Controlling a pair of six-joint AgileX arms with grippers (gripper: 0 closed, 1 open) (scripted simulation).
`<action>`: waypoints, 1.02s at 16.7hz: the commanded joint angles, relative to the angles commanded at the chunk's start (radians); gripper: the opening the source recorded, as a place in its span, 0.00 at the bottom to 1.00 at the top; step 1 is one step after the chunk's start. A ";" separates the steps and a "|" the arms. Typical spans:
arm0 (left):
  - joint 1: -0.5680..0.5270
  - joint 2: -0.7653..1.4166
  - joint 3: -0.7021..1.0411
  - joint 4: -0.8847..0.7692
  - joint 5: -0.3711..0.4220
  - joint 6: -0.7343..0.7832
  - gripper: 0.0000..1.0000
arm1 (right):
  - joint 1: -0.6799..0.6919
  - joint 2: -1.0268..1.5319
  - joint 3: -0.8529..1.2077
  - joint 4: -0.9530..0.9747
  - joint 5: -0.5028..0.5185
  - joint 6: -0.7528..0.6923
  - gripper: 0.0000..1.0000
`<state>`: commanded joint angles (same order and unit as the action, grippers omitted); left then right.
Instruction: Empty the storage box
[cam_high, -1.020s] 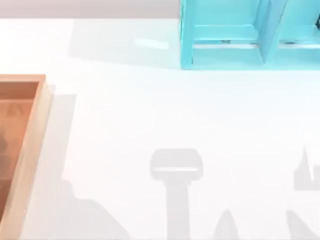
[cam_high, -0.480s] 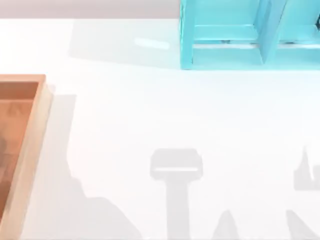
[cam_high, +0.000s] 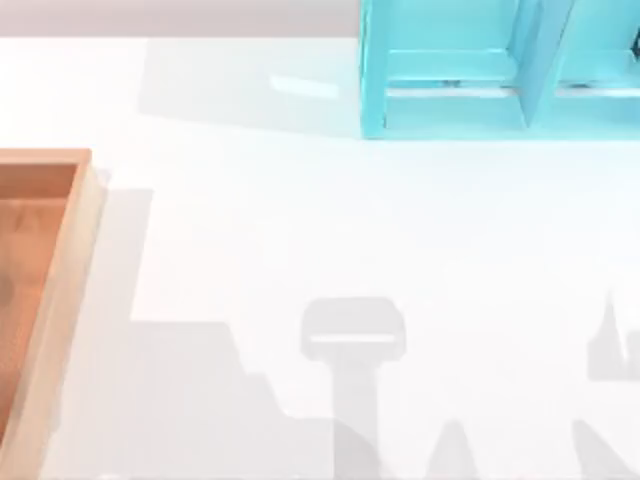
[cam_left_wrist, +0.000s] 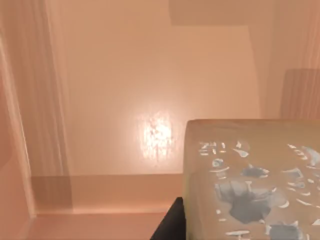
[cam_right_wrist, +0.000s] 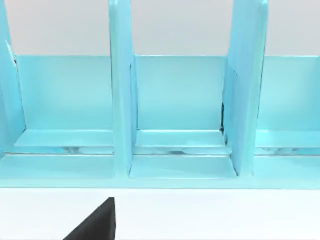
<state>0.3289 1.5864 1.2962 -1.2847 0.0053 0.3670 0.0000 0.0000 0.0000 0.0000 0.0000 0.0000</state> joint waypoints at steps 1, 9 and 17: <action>0.000 -0.009 0.024 -0.032 0.000 -0.001 0.00 | 0.000 0.000 0.000 0.000 0.000 0.000 1.00; -0.011 -0.004 0.063 -0.069 -0.001 -0.014 0.00 | 0.000 0.000 0.000 0.000 0.000 0.000 1.00; -0.444 0.313 0.321 -0.031 -0.002 -0.443 0.00 | 0.000 0.000 0.000 0.000 0.000 0.000 1.00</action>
<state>-0.1155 1.8997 1.6177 -1.3156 0.0037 -0.0763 0.0000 0.0000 0.0000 0.0000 0.0000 0.0000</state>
